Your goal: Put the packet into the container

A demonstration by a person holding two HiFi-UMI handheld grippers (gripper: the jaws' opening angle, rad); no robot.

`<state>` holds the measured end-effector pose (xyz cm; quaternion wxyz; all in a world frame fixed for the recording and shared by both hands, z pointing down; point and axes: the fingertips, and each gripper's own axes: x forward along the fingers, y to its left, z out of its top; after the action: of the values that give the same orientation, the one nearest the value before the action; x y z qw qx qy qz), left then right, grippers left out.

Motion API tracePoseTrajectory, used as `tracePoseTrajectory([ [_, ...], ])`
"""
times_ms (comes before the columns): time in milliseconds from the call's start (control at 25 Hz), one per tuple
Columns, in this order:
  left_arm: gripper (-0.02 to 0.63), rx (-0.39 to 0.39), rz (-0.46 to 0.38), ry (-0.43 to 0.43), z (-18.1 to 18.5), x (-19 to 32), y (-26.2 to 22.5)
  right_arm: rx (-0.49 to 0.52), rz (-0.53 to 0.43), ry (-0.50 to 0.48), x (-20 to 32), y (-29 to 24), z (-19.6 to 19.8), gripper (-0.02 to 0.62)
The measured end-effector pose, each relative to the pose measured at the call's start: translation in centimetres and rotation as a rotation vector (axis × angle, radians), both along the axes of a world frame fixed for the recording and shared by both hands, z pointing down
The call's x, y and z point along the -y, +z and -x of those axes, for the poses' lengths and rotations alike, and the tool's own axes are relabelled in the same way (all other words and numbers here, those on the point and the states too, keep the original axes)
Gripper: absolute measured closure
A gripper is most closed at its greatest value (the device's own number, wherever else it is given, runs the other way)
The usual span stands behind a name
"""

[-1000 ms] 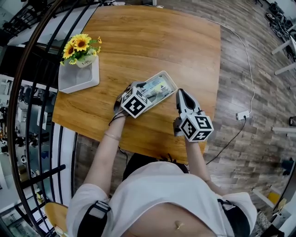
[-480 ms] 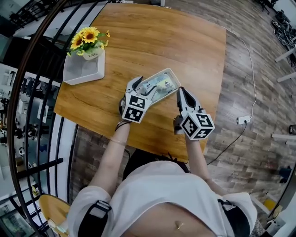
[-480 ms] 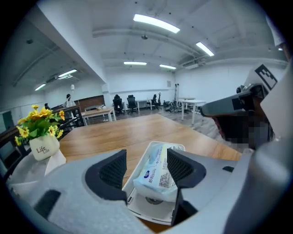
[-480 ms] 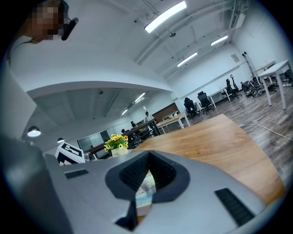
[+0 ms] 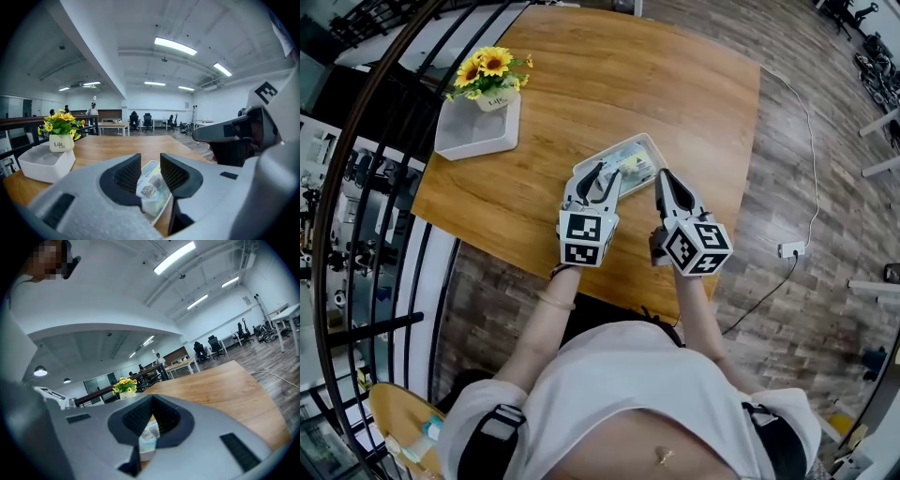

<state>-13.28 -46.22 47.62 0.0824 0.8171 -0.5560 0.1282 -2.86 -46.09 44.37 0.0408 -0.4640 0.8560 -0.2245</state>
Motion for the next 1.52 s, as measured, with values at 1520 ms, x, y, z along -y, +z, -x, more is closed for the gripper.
tracePoseTrajectory([
  [1520, 0.598, -0.101, 0.0, -0.084, -1.1, -5.3, -2.2, -0.135, -0.052, -0.142, -4.8, 0.2, 2.6, 0.583],
])
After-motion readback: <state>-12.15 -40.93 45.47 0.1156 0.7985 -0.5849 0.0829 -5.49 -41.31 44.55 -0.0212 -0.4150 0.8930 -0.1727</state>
